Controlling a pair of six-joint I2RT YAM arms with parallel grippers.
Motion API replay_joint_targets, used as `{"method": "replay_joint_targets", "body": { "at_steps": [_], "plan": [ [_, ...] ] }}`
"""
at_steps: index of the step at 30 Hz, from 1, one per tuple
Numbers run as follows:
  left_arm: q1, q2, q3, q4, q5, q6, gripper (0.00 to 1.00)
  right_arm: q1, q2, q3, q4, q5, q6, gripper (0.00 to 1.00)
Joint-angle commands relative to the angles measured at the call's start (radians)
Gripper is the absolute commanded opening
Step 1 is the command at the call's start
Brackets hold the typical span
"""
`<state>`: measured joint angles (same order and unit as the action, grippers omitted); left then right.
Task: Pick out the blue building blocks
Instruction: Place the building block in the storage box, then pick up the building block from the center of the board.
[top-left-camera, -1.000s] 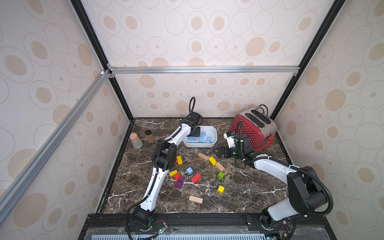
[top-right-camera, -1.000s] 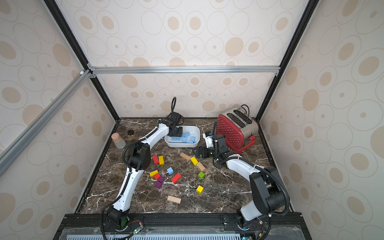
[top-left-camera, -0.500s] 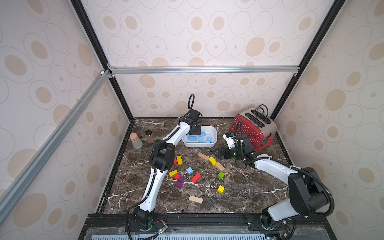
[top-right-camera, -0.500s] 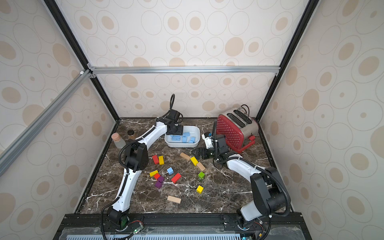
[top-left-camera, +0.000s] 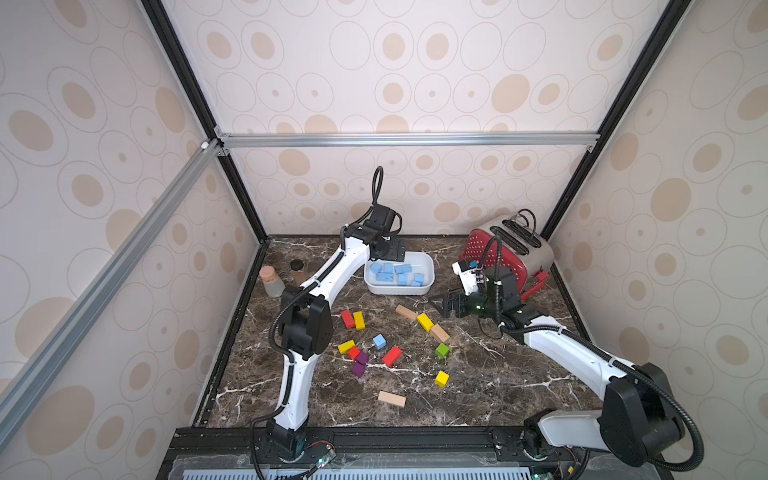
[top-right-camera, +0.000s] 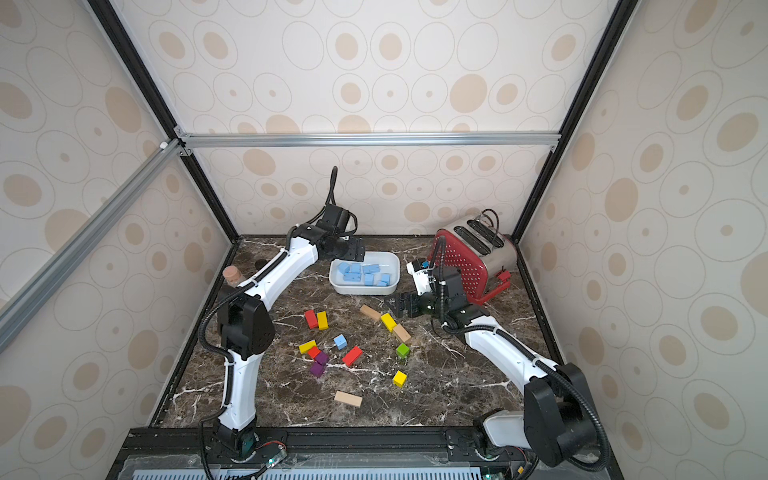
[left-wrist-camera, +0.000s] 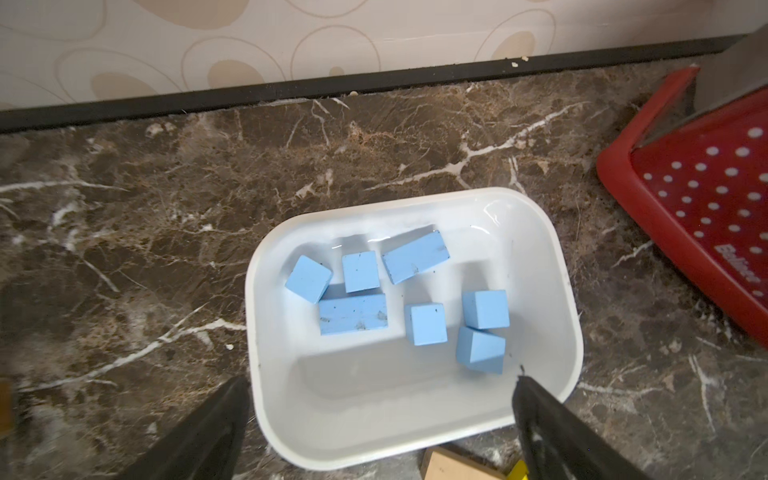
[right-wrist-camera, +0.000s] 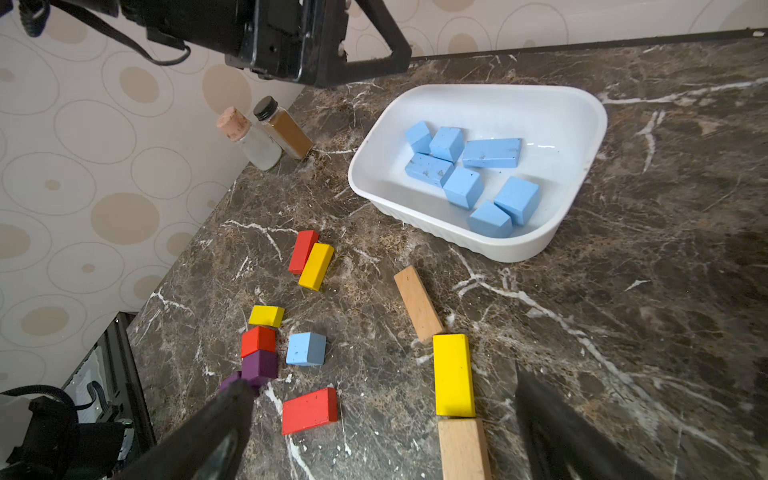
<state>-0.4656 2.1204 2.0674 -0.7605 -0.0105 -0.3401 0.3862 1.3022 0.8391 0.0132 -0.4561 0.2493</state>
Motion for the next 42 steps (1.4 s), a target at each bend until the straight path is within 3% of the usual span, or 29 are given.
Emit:
{"method": "replay_joint_targets", "body": {
  "at_steps": [1,15,25,36,42],
  "plan": [
    [-0.023,-0.103,-0.058,-0.052,-0.024,0.057,0.99,0.012,-0.046,-0.023,-0.037,-0.017,-0.028,1.00],
    [-0.081,-0.472,-0.466,-0.063,-0.092,0.004,0.99,0.112,-0.156,-0.057,-0.114,-0.005,-0.060,1.00],
    [-0.098,-0.716,-0.753,-0.059,-0.074,-0.044,0.99,0.213,-0.159,-0.087,-0.126,0.015,-0.039,1.00],
    [-0.113,-0.901,-0.983,-0.052,-0.086,-0.161,0.99,0.299,-0.107,-0.065,-0.148,0.051,-0.023,1.00],
    [-0.114,-0.971,-1.070,-0.040,-0.094,-0.285,0.99,0.322,-0.101,-0.058,-0.170,0.085,-0.011,1.00]
  ]
}}
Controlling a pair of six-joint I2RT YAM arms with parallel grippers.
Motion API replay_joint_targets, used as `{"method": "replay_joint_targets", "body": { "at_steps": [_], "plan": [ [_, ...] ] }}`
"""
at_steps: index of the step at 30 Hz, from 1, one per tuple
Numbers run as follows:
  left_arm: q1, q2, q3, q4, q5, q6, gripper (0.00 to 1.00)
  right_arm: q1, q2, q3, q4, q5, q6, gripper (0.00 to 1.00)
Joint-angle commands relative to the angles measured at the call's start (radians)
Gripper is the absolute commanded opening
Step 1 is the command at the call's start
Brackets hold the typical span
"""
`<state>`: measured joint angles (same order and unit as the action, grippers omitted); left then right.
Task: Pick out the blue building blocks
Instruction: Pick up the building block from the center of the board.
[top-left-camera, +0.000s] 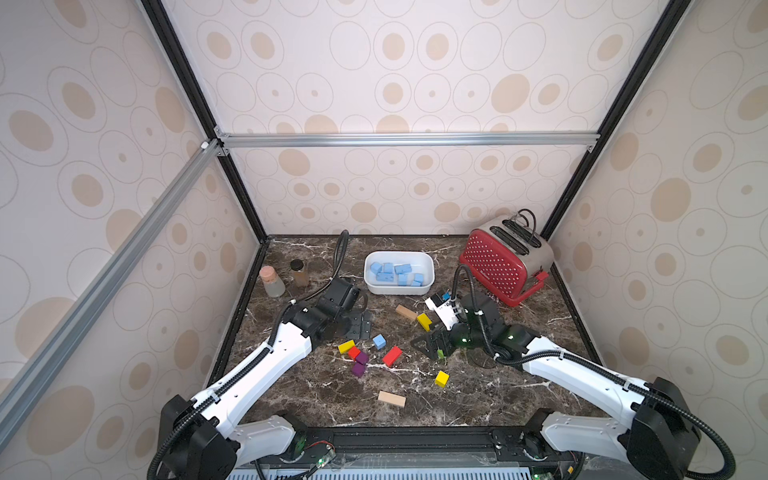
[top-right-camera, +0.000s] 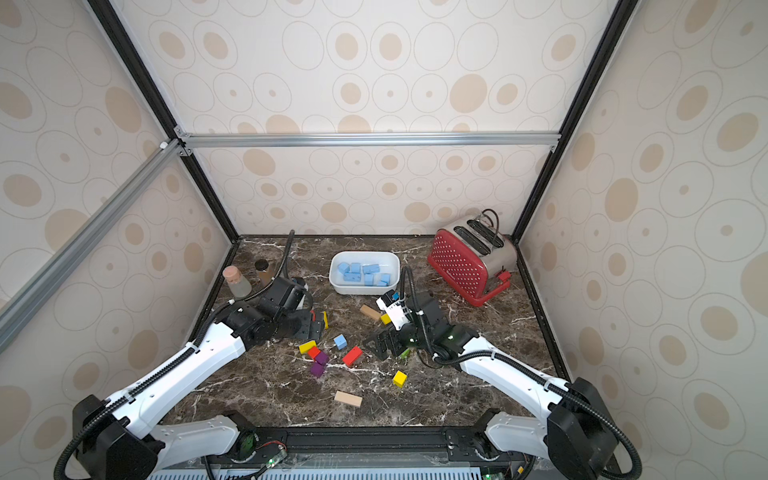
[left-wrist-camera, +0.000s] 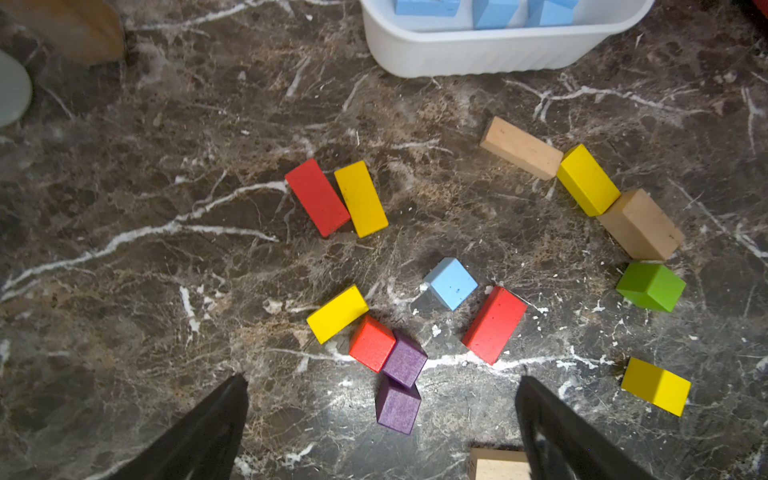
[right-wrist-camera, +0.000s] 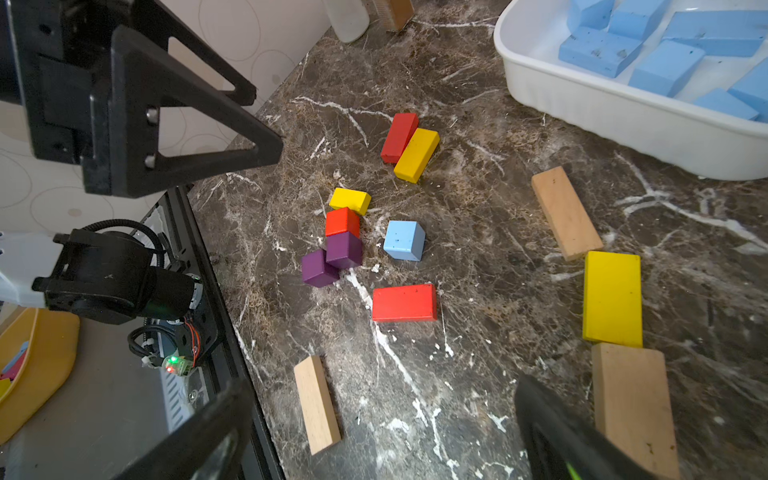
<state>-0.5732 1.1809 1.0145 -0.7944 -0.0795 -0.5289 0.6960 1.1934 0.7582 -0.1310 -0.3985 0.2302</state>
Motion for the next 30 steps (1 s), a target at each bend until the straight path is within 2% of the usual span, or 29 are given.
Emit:
{"method": "replay_joint_targets", "body": {
  "at_steps": [1,7,17,30],
  "plan": [
    [-0.009,-0.037,-0.031,-0.001,-0.024,-0.129,0.99,0.017,0.008,0.025,-0.037,0.038,0.009,1.00],
    [-0.056,-0.018,-0.061,0.026,-0.040,-0.265,0.99,0.028,-0.005,-0.003,-0.030,0.076,0.029,1.00],
    [-0.108,0.160,-0.043,0.133,0.019,-0.449,0.96,0.028,0.001,-0.046,-0.006,0.089,0.039,1.00],
    [-0.109,0.371,0.053,0.234,0.113,-0.518,0.88,0.019,0.048,-0.078,0.042,0.086,0.031,1.00]
  ]
}}
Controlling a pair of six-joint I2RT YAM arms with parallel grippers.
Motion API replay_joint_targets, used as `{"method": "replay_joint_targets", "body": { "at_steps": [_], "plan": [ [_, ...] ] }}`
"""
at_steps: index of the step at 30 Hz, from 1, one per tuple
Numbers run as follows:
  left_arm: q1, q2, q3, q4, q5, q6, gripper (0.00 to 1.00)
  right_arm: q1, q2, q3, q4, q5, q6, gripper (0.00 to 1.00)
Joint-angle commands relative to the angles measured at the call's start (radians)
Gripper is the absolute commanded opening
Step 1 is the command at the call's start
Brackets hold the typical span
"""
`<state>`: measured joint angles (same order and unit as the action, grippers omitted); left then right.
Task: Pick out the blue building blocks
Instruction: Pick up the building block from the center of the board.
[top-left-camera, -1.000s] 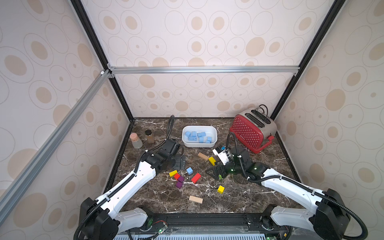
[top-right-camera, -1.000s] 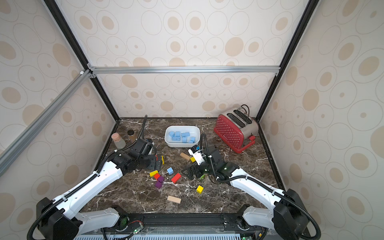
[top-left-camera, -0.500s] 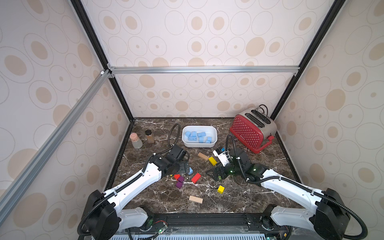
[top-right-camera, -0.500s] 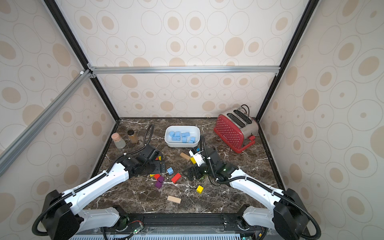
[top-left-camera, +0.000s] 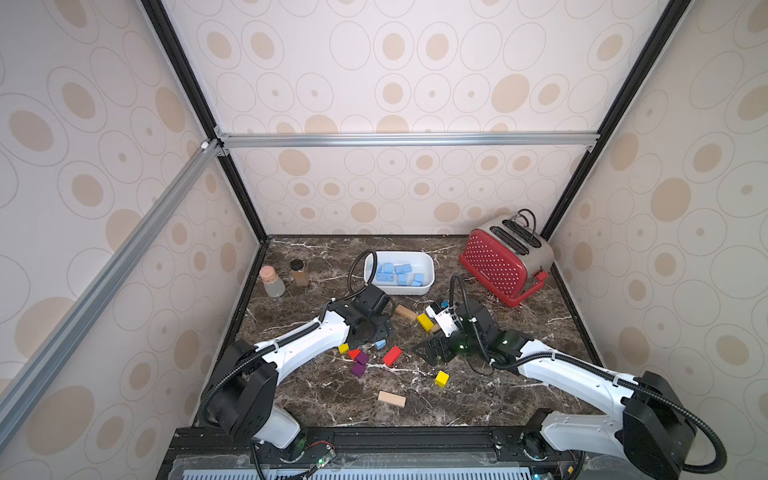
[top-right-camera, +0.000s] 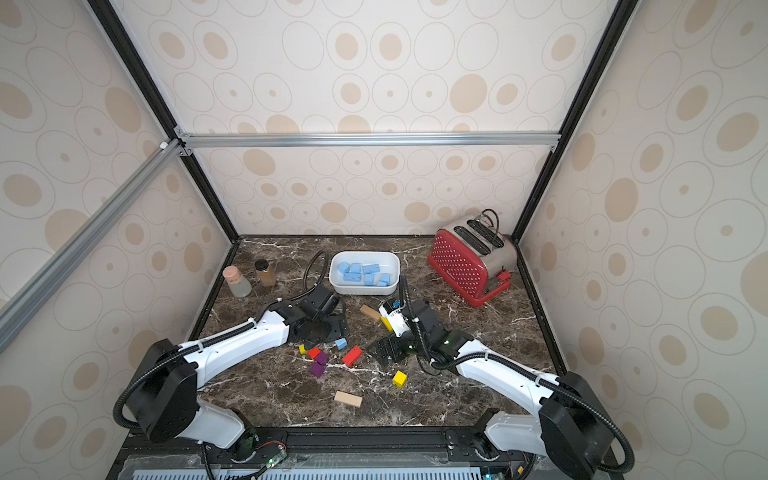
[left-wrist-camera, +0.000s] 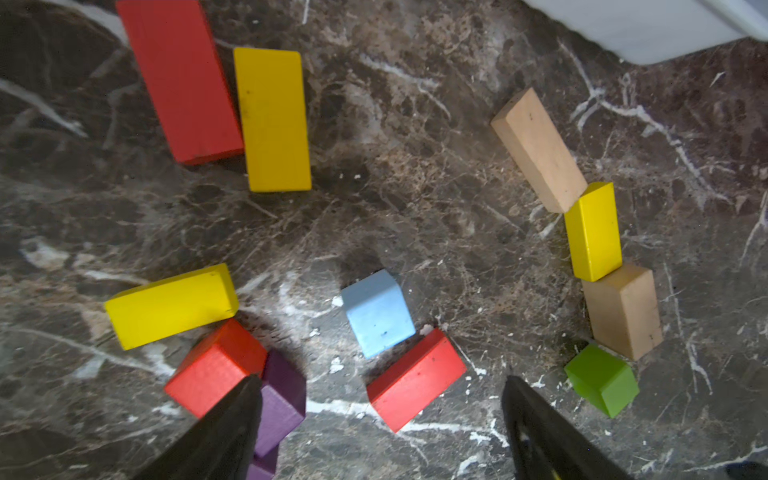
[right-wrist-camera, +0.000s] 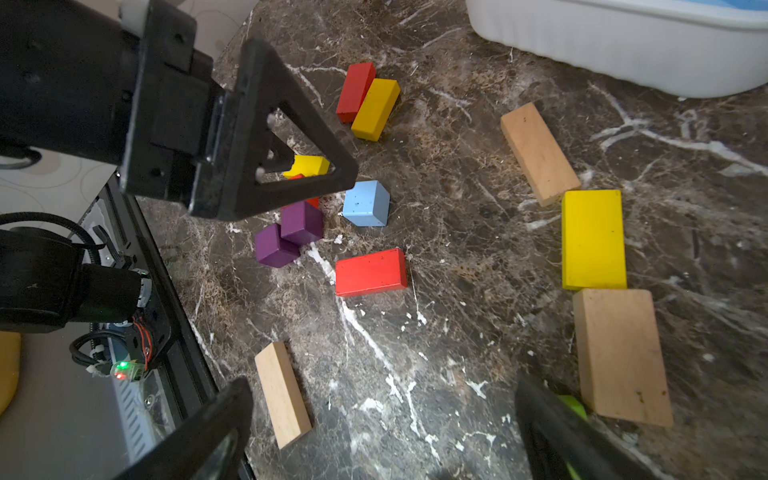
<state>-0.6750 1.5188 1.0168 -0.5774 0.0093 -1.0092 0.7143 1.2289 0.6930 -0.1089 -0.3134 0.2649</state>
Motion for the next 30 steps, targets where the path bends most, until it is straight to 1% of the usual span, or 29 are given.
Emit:
{"method": "replay_joint_targets", "body": {
  "at_steps": [1,6,13,21,22,25,30],
  "plan": [
    [-0.006,0.048,0.060,0.015,0.029,-0.039,0.88,-0.003,0.013,-0.014,0.020,-0.002,-0.006,1.00],
    [-0.007,0.099,0.099,-0.021,0.034,-0.035,0.86,-0.049,-0.013,-0.044,0.042,-0.019,0.005,1.00],
    [-0.006,0.146,0.108,-0.034,0.046,-0.039,0.81,-0.121,-0.039,-0.078,0.062,-0.057,0.011,1.00],
    [-0.006,0.161,0.080,-0.047,0.026,-0.047,0.79,-0.149,-0.027,-0.090,0.089,-0.078,0.018,1.00],
    [-0.007,0.169,0.081,-0.047,0.028,-0.047,0.78,-0.151,-0.023,-0.090,0.090,-0.078,0.019,1.00],
    [-0.006,0.196,0.093,-0.043,0.039,-0.045,0.70,-0.154,-0.018,-0.090,0.096,-0.082,0.021,1.00],
    [-0.007,0.239,0.119,-0.047,0.046,-0.034,0.69,-0.161,-0.016,-0.080,0.089,-0.086,0.010,1.00]
  ]
}}
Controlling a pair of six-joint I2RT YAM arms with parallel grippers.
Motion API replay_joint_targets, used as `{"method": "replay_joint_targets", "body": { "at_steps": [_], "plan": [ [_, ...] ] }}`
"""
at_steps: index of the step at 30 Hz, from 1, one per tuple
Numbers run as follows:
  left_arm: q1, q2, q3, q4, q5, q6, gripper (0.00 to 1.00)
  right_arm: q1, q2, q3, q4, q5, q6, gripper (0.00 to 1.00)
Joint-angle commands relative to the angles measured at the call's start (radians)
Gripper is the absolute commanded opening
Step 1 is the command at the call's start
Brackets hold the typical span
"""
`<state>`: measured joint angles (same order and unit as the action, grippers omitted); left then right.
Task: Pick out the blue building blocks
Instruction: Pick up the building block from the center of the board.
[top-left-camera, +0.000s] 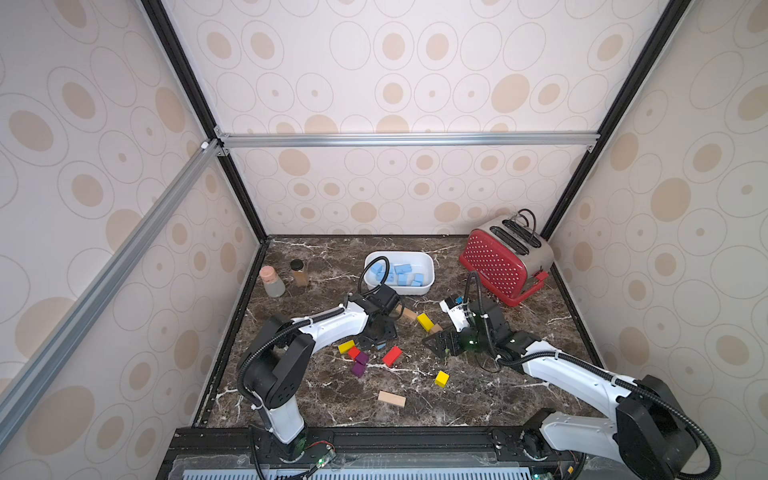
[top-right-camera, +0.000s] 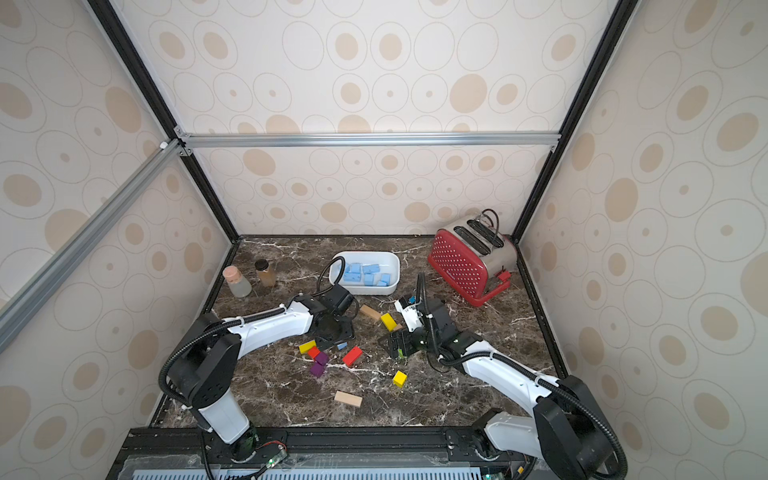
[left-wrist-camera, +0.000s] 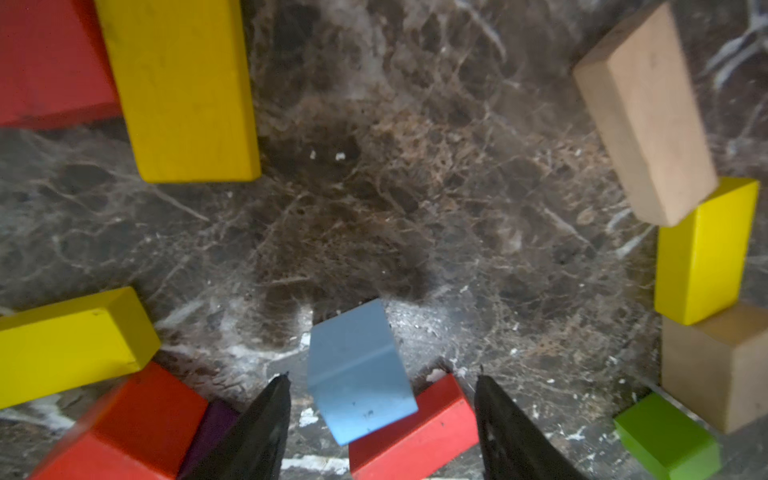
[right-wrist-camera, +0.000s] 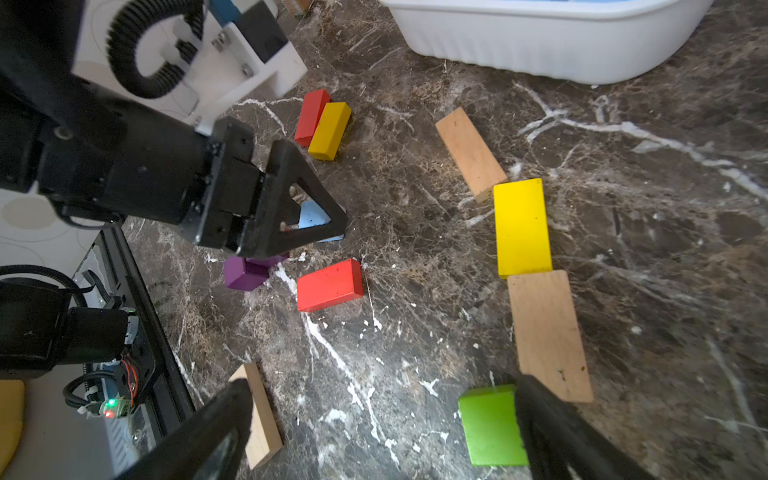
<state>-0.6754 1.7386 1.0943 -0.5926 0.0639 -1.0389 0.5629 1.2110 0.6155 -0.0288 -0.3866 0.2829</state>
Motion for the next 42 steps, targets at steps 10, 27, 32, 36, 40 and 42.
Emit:
{"method": "replay_joint_targets", "body": {
  "at_steps": [10,27,32,36,40,42],
  "plan": [
    [-0.006,0.067,0.055,-0.032,-0.013,-0.002,0.56,-0.026,-0.025,-0.025,0.015,-0.007,0.000,1.00],
    [-0.006,0.047,0.078,-0.122,-0.090,0.062,0.17,-0.031,-0.024,-0.015,0.012,-0.010,-0.006,1.00],
    [-0.007,0.035,0.132,-0.164,-0.131,0.108,0.00,-0.031,-0.030,-0.002,0.000,-0.006,-0.011,1.00],
    [-0.007,0.021,0.180,-0.182,-0.170,0.151,0.00,-0.031,-0.043,0.007,-0.011,0.004,-0.015,1.00],
    [-0.005,0.011,0.248,-0.218,-0.205,0.204,0.00,-0.035,-0.051,0.032,-0.040,0.011,-0.022,1.00],
    [-0.004,0.008,0.284,-0.233,-0.223,0.230,0.00,-0.039,-0.055,0.046,-0.054,0.017,-0.023,1.00]
  ]
}}
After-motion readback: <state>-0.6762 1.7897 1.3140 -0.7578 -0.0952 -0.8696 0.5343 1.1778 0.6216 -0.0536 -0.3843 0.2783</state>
